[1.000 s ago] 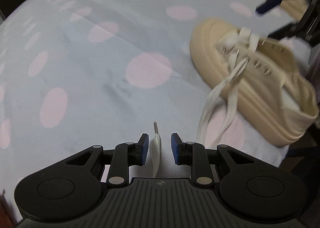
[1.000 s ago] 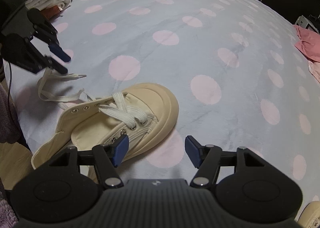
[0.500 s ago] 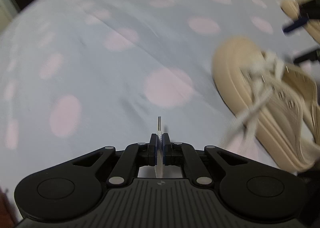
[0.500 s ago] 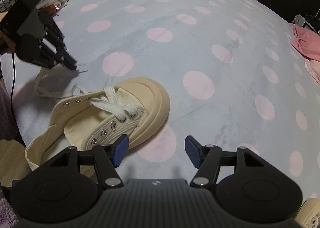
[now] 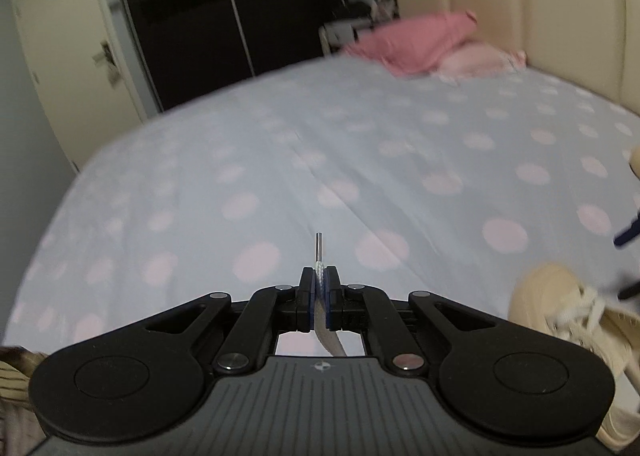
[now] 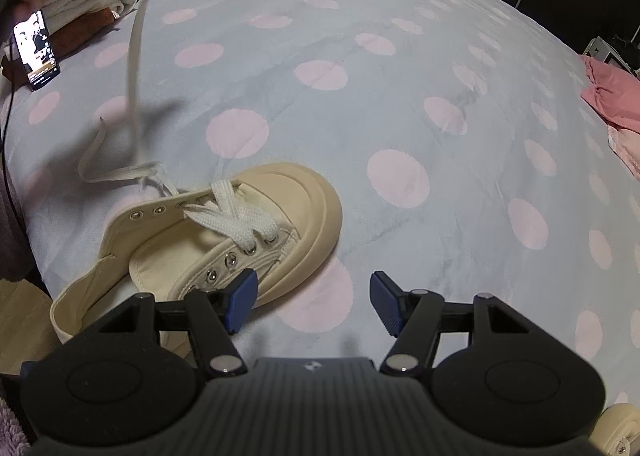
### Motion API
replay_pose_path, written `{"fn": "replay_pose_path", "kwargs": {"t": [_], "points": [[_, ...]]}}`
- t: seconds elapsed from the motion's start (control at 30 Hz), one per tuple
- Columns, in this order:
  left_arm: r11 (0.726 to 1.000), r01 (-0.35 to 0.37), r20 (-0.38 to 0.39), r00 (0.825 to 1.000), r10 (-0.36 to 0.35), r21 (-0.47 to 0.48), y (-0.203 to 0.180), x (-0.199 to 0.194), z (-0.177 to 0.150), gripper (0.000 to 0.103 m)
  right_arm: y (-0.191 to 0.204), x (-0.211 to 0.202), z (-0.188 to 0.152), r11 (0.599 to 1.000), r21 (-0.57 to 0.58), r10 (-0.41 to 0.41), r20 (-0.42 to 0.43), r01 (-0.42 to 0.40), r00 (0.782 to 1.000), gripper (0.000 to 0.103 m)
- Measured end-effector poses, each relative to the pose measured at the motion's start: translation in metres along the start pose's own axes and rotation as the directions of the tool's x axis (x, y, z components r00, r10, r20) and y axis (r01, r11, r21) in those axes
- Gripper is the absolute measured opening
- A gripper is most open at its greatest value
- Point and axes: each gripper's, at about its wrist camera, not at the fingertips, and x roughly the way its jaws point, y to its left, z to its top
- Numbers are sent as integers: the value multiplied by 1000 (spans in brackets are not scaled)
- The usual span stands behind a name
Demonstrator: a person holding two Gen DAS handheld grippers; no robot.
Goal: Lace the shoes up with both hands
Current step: 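Move the left gripper back to the sneaker eyelets and grasp the lace tip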
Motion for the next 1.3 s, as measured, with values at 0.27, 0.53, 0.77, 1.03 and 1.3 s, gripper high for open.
{"fn": "replay_pose_path", "kwargs": {"t": [0.27,0.53,0.77,1.03,1.3], "points": [[998,50,49,997,-52,43,-16,-3,16,2,4,-6,5,998,18,65,25,-65,998,63],[958,195,-35,981,-192,210,-77,9,13,2,7,-9,6,976,78,203,32,-205,979,47],[883,326,-70,944,-322,337,-130,1,12,2,14,-9,10,964,86,250,33,-252,968,28],[772,450,-163,891,-425,449,-184,8,5,2,10,-8,6,958,110,264,20,-265,964,17],[679,514,-276,857,-436,524,-225,22,-21,2,4,-5,-1,964,137,231,-3,-229,973,13]]}}
